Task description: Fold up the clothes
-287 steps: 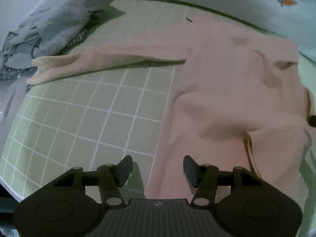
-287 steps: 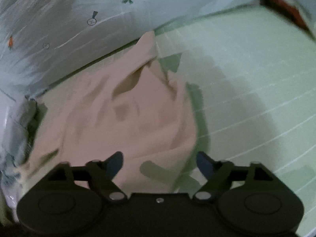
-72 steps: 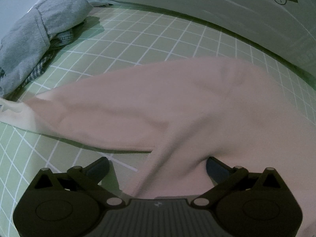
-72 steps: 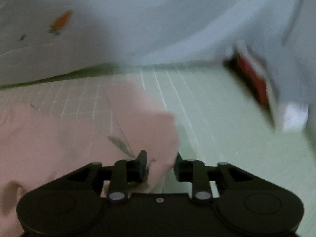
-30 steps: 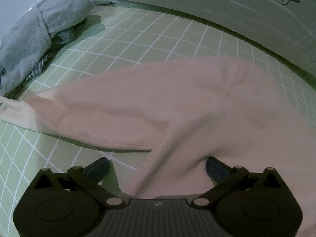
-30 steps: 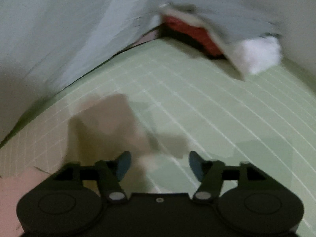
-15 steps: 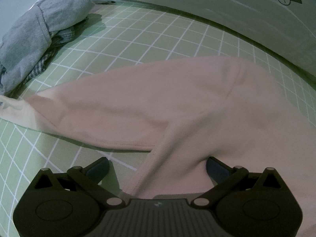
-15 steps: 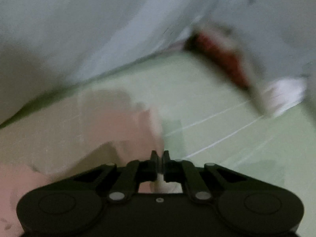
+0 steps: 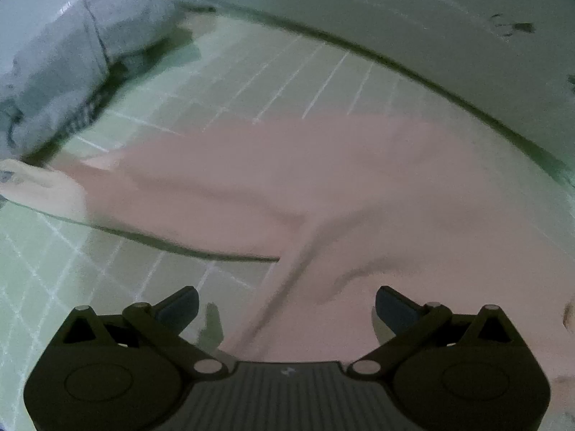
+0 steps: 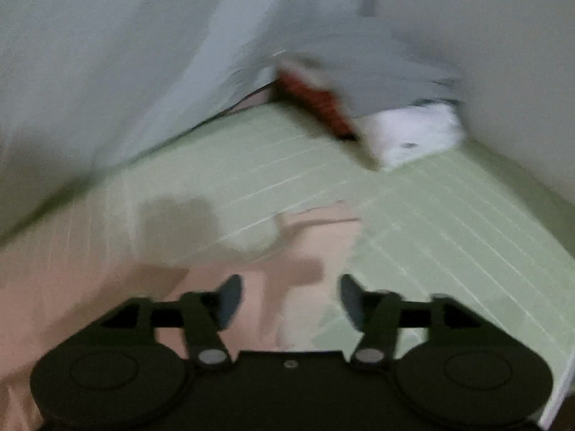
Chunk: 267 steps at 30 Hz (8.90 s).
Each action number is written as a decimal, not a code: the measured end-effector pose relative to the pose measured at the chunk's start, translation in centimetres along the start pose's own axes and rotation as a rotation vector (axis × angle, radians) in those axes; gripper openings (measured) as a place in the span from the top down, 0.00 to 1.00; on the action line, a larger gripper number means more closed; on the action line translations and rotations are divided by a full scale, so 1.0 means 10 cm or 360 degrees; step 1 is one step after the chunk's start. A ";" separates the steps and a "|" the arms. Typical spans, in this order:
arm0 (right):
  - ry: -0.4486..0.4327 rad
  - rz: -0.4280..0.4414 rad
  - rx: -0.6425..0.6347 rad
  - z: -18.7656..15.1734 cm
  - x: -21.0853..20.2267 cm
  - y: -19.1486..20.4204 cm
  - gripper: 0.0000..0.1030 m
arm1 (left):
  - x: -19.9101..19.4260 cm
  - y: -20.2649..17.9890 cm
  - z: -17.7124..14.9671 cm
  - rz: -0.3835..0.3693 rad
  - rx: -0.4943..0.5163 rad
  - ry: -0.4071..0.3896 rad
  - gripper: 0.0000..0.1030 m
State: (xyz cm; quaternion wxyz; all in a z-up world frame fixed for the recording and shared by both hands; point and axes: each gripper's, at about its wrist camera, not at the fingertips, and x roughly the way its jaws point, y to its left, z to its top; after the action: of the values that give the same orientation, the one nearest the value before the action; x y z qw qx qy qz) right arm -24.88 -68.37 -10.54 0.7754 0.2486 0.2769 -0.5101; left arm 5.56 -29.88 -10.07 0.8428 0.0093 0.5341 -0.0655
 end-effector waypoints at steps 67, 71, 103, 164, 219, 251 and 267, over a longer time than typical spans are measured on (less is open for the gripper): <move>0.0112 0.0189 -0.0138 -0.17 0.00 -1.06 0.95 | -0.77 -0.42 -1.62 0.0075 0.0052 0.0098 0.00; 0.0281 0.0115 -0.0068 -0.46 -0.03 -1.09 0.93 | -0.75 -0.31 -1.61 0.0079 0.0061 0.0116 0.00; 0.0460 0.1039 -0.1035 0.15 1.21 2.19 0.36 | -0.11 0.31 -0.85 0.0248 -0.0360 0.0290 0.00; 0.0338 0.0029 -0.0722 -1.90 -1.31 1.60 0.33 | -0.53 2.49 -0.34 0.0108 -0.0103 -0.0103 0.01; 0.0312 0.0098 -0.0706 -2.38 -1.45 2.43 0.00 | -0.17 3.07 -0.28 -0.0130 -0.0267 0.0066 0.87; 0.0396 0.0313 -0.0625 -2.55 -1.66 2.12 0.00 | -0.19 3.22 -0.34 -0.0131 -0.0370 0.0034 0.57; 0.0222 0.0192 -0.0423 -2.36 -1.75 1.88 0.00 | -0.39 2.96 -0.17 -0.0239 -0.0205 -0.0156 0.97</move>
State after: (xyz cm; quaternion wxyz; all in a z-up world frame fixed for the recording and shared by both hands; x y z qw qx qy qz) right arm -17.26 -34.48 -13.72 0.8097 0.1948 0.3797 -0.4029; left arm 5.99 0.00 -8.88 0.8594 -0.0881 0.4946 -0.0945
